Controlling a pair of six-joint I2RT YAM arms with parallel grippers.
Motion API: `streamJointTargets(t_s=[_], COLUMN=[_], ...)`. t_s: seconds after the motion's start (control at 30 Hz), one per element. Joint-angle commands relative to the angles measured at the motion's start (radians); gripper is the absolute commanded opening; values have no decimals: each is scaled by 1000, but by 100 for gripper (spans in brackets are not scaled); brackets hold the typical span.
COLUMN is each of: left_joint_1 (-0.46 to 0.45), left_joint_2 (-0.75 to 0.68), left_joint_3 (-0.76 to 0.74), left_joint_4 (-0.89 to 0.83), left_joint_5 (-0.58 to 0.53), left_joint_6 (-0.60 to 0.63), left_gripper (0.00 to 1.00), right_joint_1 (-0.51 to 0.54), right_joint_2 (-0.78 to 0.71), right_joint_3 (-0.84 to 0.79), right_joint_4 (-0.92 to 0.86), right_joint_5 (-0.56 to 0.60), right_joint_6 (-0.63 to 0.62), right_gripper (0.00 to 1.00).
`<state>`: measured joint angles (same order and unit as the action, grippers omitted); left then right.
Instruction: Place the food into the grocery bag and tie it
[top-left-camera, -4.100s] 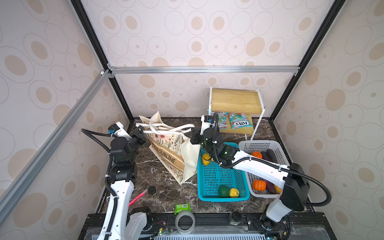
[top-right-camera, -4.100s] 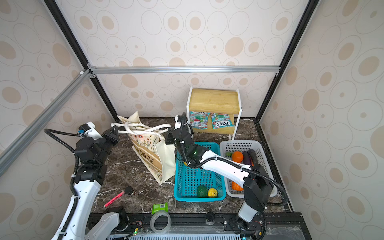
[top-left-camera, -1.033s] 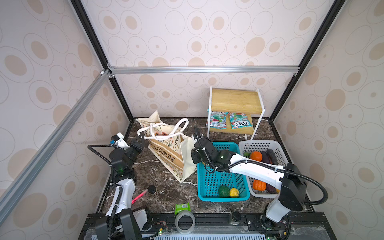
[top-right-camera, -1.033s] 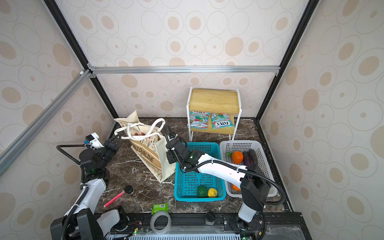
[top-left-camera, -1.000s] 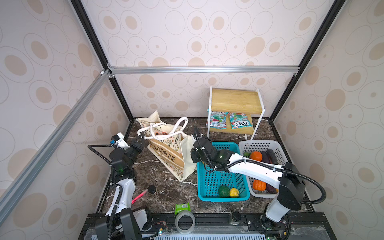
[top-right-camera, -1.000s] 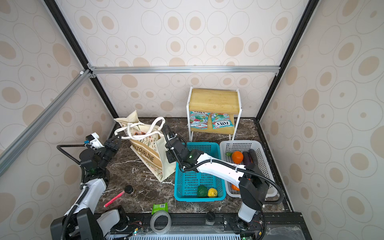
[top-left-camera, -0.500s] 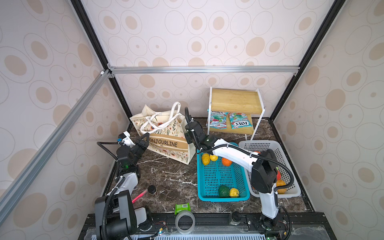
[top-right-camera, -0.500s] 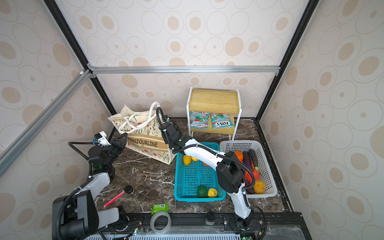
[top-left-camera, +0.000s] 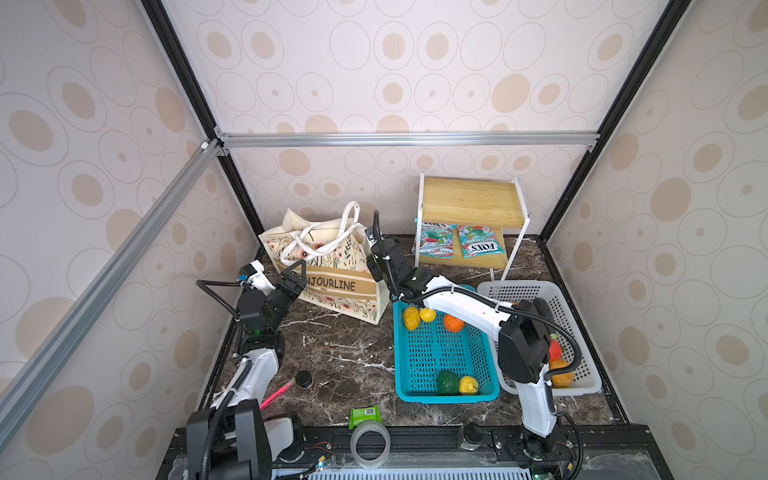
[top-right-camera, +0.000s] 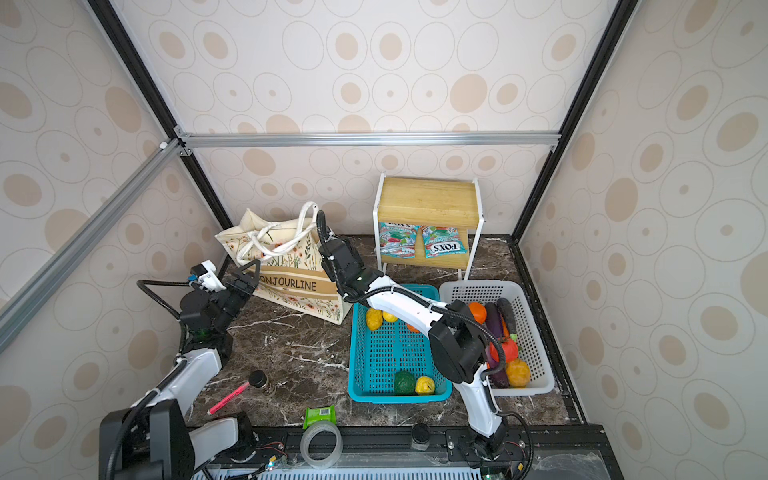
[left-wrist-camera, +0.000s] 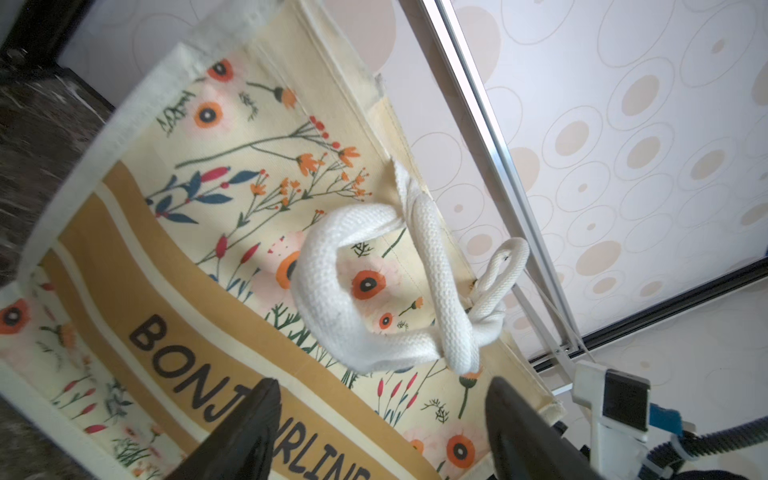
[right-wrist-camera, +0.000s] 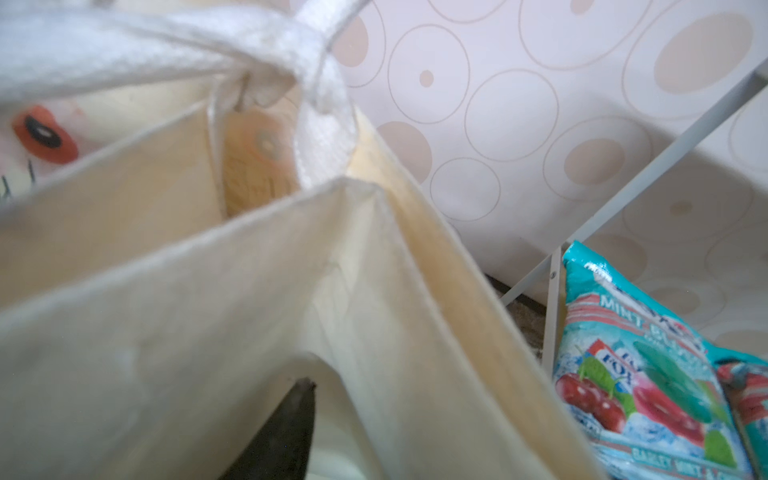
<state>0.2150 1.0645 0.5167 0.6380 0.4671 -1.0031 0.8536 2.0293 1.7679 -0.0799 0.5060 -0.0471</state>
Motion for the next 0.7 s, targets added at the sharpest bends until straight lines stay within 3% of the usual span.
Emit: streamJointTargets(t_s=[0.0, 0.1, 0.2, 0.23, 0.27, 0.37, 0.5, 0.67], left_joint_1=[0, 1, 3, 3, 3, 3, -7, -67], left_joint_2=[-78, -147, -219, -241, -259, -308, -383, -394], left_joint_3=[78, 97, 80, 71, 60, 26, -64, -160], left_joint_4=[-210, -304, -347, -351, -351, -400, -466, -423], left_joint_5=[-88, -107, -129, -138, -143, -189, -376, -481], left_joint_6=[124, 172, 218, 241, 263, 347, 412, 432], left_gripper=[82, 94, 99, 99, 99, 99, 99, 99], right_joint_1=[19, 41, 76, 89, 96, 98, 83, -90], right_joint_2=[-113, -172, -235, -263, -294, -422, -644, -927], right_joint_3=[-32, -68, -96, -114, -133, -220, -415, -632], right_joint_4=[15, 3, -35, -50, -64, -152, -193, -320], right_joint_5=[-23, -31, 12, 34, 49, 41, 113, 84], right_joint_6=[15, 9, -1, 9, 27, 108, 128, 150], right_gripper=[67, 75, 80, 85, 100, 99, 99, 99])
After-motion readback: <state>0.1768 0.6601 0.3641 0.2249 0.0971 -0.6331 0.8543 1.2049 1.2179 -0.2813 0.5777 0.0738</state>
